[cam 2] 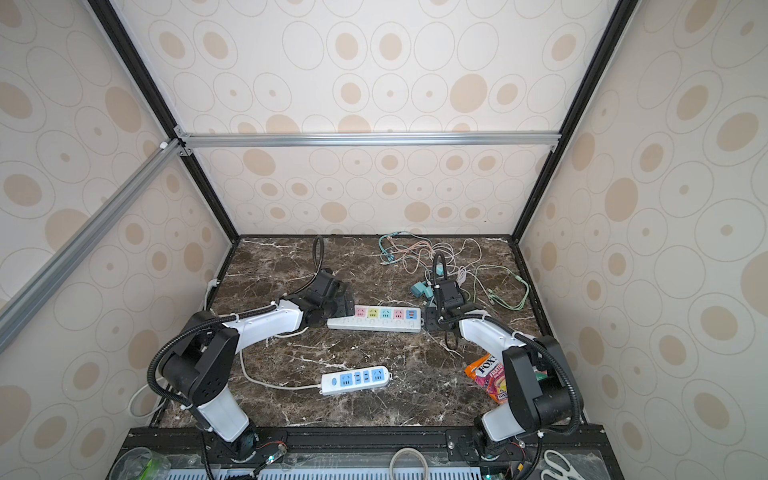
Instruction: Insert the plug
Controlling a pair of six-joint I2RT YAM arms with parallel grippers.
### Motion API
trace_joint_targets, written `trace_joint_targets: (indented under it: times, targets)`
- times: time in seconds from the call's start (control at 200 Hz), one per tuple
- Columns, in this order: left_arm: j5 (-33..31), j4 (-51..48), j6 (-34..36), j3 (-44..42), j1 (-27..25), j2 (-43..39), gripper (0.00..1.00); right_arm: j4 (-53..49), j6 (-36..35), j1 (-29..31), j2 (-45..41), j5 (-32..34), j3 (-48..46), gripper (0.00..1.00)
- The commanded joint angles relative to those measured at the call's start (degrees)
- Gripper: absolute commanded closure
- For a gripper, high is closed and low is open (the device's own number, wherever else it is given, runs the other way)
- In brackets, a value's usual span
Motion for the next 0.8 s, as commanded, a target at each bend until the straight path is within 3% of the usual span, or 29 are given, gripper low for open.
trace_joint_targets:
  times: [0.0,0.14,0.305,0.445,0.67,0.795]
  targets:
    - [0.42,3.69,1.60,-1.35,0.12,-3.78,0.02,1.17,-1.20,0.13,-0.39,4.93,-0.07,0.46]
    - [0.73,6.02,1.51,-3.70,0.14,-5.53,0.02,1.63,-2.93,0.13,-1.53,2.96,0.47,0.65]
    - [1.01,8.52,0.98,-5.58,0.12,-6.92,0.02,0.48,-5.38,0.73,-2.73,2.23,1.88,0.81]
    - [2.47,11.22,1.76,-6.80,0.15,-8.08,0.02,-1.65,-5.35,1.13,-4.21,-0.83,3.92,0.87]
    - [4.30,12.89,3.52,-7.22,0.11,-9.22,0.02,-3.22,-5.60,3.82,-6.70,-0.31,6.41,1.00]
    - [4.12,13.64,3.40,-7.96,0.06,-9.89,0.02,-3.57,-6.46,6.14,-7.38,-0.88,7.82,1.00]
